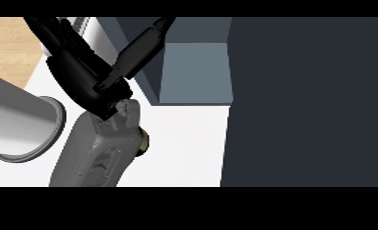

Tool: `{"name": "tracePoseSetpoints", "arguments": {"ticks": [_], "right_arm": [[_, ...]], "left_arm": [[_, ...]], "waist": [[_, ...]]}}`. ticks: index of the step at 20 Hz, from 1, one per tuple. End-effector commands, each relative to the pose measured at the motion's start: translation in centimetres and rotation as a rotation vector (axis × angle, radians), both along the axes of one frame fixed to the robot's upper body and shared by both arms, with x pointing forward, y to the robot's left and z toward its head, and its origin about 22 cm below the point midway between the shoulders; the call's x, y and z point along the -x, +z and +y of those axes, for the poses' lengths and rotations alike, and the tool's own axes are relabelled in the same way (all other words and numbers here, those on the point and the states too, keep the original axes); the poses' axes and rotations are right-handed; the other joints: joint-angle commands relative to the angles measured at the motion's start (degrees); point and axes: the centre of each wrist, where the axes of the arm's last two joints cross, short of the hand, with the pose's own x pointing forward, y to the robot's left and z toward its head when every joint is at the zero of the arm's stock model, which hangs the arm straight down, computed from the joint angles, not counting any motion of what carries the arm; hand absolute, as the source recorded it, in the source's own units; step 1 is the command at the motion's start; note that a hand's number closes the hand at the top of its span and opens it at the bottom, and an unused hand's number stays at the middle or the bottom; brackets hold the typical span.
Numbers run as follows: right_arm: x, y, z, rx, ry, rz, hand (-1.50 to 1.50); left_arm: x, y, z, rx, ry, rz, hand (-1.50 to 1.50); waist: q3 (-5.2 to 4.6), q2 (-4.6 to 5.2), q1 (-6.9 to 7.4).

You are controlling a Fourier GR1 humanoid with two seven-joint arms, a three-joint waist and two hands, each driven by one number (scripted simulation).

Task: Pick up the wine, place it into the cabinet and close the cabinet

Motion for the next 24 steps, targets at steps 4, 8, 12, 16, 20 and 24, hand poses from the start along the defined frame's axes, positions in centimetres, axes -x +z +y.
{"name": "tracePoseSetpoints", "arguments": {"ticks": [4,8,12,16,20,24], "right_arm": [[2.0,2.1,-0.3,-0.013,-0.022,-0.021,-1.50],[2.5,2.3,-0.2,0.008,-0.018,-0.006,-1.50],[1.2,3.1,-0.3,-0.010,-0.035,-0.036,-1.50],[1.3,3.3,-0.2,0.001,-0.026,-0.037,-1.50],[1.4,2.6,0.3,0.009,-0.023,-0.042,-1.50],[1.3,2.6,0.4,-0.007,-0.028,-0.030,-1.50]], "left_arm": [[1.2,1.3,0.9,0.038,0.091,0.022,-1.50],[3.2,2.9,1.9,0.051,0.135,0.042,-1.50],[5.9,3.0,2.6,0.058,0.162,0.060,-1.50],[6.5,2.8,2.8,0.069,0.203,0.065,-1.50],[8.2,2.2,3.8,0.078,0.223,0.084,-1.50],[9.1,0.1,4.3,0.108,0.232,0.106,-1.50]], "waist": [[-0.04,-0.08,0.28],[-0.07,-0.21,0.32],[-0.11,0.06,0.54],[-0.12,0.26,0.04],[-0.12,0.34,-0.06],[-0.14,0.42,-0.22]]}}
